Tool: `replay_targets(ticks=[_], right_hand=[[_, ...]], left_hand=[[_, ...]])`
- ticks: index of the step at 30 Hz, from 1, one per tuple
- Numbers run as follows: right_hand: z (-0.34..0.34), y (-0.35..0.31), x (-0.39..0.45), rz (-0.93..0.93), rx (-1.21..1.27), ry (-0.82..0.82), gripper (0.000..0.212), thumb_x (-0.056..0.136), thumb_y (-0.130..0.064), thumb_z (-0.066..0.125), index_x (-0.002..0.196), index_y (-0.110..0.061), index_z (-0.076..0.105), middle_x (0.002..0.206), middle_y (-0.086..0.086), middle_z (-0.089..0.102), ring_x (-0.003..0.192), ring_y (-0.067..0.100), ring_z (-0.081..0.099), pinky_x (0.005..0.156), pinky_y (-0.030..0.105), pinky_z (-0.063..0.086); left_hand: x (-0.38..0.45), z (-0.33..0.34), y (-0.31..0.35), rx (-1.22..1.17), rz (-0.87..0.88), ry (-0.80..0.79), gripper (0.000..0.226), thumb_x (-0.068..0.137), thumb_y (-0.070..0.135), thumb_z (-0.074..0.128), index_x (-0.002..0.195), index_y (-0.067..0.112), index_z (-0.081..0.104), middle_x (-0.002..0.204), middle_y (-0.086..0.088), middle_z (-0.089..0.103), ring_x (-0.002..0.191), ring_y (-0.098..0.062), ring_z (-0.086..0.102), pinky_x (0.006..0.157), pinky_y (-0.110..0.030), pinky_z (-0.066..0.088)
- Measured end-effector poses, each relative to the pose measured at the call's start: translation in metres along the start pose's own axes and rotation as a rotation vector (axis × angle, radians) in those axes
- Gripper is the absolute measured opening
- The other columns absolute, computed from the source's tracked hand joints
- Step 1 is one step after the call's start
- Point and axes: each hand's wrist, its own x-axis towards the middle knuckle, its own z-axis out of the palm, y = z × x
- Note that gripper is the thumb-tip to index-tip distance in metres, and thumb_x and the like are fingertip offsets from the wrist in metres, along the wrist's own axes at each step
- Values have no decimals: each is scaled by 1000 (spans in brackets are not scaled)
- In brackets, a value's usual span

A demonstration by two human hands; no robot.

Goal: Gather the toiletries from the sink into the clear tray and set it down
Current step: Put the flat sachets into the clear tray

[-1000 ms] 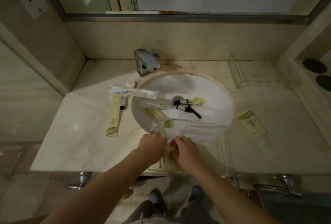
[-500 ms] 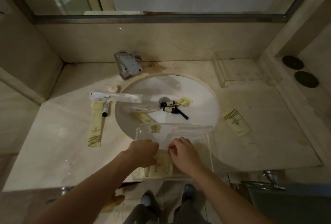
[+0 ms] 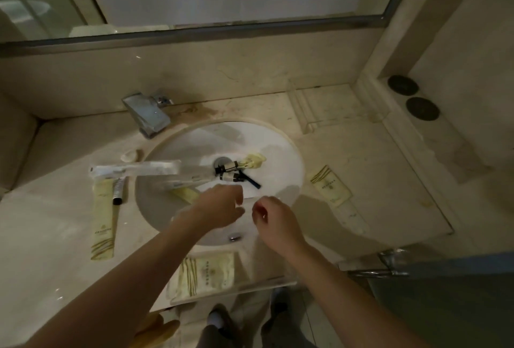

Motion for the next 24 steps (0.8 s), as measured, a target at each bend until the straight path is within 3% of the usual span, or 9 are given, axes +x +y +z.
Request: replay_targets(ticks=[4, 9, 12, 15, 19, 24], right_hand=[[-29, 23, 16, 62, 11, 213, 9, 87, -18, 57, 93, -15, 61, 92, 2, 60, 77, 18, 58, 70, 37, 52], [-60, 67, 33, 232, -210, 335, 17, 84, -21, 58, 101, -18, 62, 106, 5, 59, 103, 25, 51, 85, 34, 44], [-70, 87, 44, 367, -288, 304, 36, 85, -27, 58, 120, -20, 56, 129, 12, 50, 120, 33, 42, 97, 43, 38], [-73, 103, 51, 479, -339, 173, 61, 87, -29, 57, 142, -22, 33, 147, 15, 33, 134, 36, 28, 107, 47, 29], [-73, 116, 64, 475, -393, 182, 66, 85, -22, 56, 144, -24, 27, 135, 15, 43, 120, 34, 38, 99, 42, 32], [-75, 120, 83, 401, -222, 164, 81, 81, -26, 63, 149, -21, 17, 132, 14, 47, 119, 32, 46, 99, 39, 34]], left_hand=[[38, -6, 37, -181, -4, 103, 21, 85, 33, 63, 100, 18, 62, 101, -2, 68, 95, -22, 63, 82, -34, 52], [83, 8, 60, -256, -99, 152, 28, 85, 28, 63, 108, 13, 60, 109, -8, 64, 99, -26, 61, 81, -30, 45], [108, 20, 59, -239, -193, 149, 34, 85, 26, 63, 115, 12, 59, 126, -12, 54, 108, -28, 57, 89, -34, 44], [133, 33, 47, -205, -283, 66, 38, 88, 25, 59, 122, 10, 57, 129, -13, 51, 113, -31, 54, 95, -36, 43], [166, 46, 30, -168, -367, -36, 41, 89, 25, 57, 125, 6, 56, 131, -11, 52, 119, -33, 51, 96, -34, 43], [209, 59, 8, -135, -384, -71, 46, 86, 23, 58, 131, 16, 53, 137, -16, 47, 120, -33, 50, 102, -38, 42]])
